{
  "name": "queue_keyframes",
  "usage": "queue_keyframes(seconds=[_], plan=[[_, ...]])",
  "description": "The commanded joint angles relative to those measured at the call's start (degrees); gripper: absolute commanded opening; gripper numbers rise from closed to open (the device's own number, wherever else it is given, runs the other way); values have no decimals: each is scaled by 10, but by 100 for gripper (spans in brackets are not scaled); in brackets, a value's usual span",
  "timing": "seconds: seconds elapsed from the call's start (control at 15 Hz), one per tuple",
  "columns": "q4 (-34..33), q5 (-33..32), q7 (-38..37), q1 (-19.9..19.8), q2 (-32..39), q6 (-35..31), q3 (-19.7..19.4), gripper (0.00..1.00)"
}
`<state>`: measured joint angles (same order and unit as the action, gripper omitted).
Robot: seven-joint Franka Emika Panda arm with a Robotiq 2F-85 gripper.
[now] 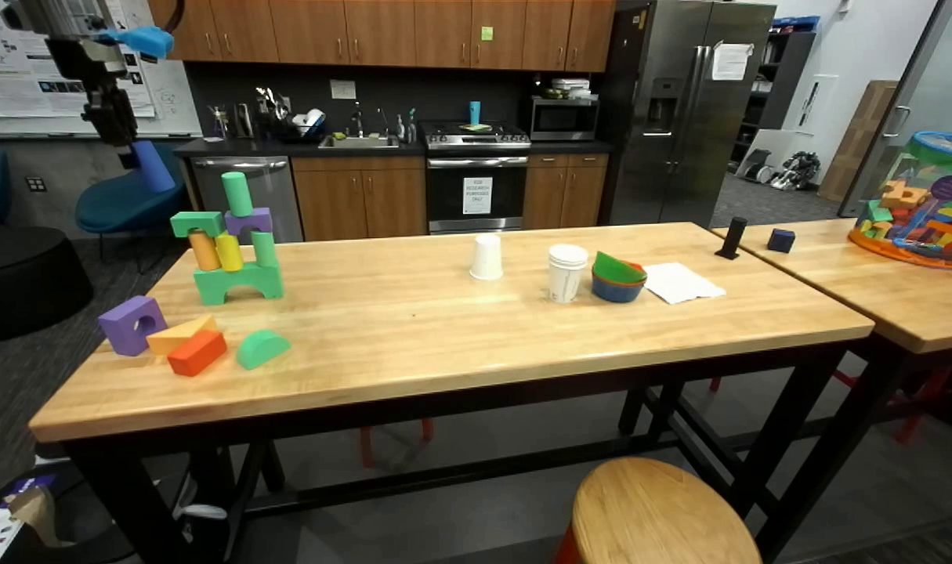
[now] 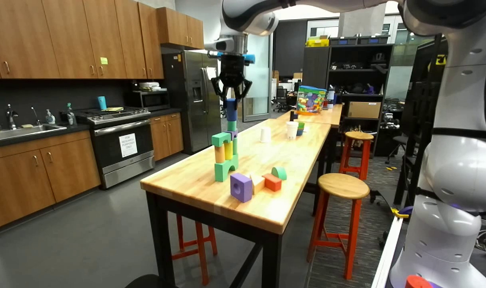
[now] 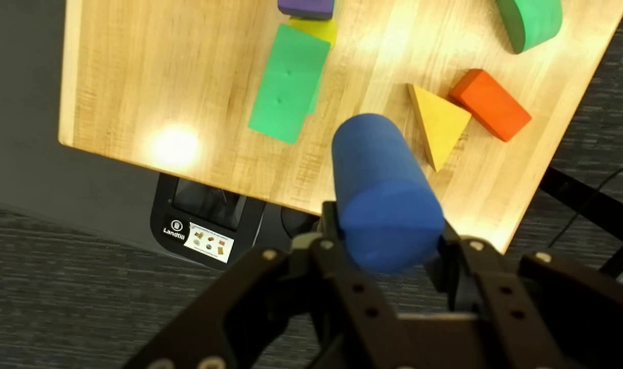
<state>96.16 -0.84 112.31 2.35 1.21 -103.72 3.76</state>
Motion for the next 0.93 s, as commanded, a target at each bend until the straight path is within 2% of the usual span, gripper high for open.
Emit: queue_keyframes(seconds=[0.0,0.87], plan=[[-3,6,7,1,-1,-11,-2,14],[0,13,-2,1,31,-64,2,14]])
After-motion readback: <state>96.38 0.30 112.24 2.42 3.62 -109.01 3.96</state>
